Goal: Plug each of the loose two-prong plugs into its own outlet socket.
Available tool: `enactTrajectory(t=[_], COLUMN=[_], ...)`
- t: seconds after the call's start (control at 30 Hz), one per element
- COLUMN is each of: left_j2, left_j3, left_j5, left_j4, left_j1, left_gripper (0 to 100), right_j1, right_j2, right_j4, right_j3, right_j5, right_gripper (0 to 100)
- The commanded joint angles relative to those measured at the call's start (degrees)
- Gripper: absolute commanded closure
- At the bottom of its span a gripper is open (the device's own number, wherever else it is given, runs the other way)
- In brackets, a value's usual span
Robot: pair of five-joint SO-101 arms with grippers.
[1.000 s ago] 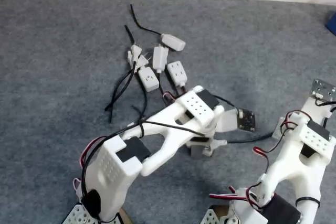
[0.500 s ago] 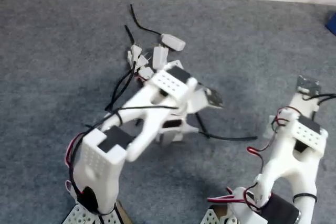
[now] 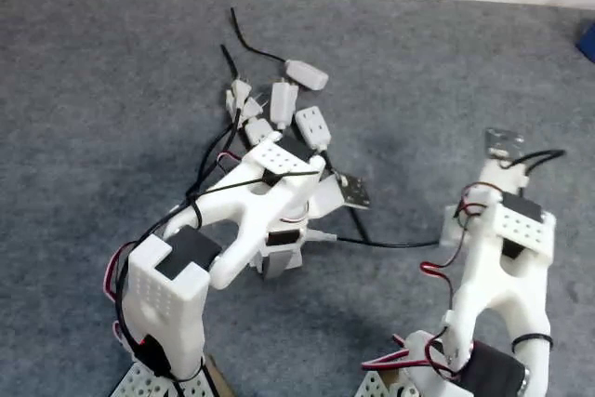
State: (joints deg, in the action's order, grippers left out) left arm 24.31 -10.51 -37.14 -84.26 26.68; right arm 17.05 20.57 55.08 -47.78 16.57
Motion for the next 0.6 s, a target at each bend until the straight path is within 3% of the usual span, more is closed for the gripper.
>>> enactTrajectory(t=[0.0,0.27,0.5,0.57], left_j2=[-0.6,-0.7,-0.7,-0.7], left_j3=[0.6,12.4,24.9,27.2], left_j5=[0.5,-1.7,-1.4,0.2], left_j4=[-0.7,-10.5,-15.7,-15.7], left_j1=[1.0,0.5,0.4,-0.9], left_gripper=[73,73,73,73], right_j1=[-2.6,-3.1,-8.6,-11.8], right_j2=[2.3,2.3,2.3,2.2], right_j4=[0.7,1.8,6.5,7.3], right_j3=[2.6,2.8,4.6,4.9], right_j5=[0.5,2.8,4.6,8.4], right_gripper=[85.3,85.3,85.3,85.3])
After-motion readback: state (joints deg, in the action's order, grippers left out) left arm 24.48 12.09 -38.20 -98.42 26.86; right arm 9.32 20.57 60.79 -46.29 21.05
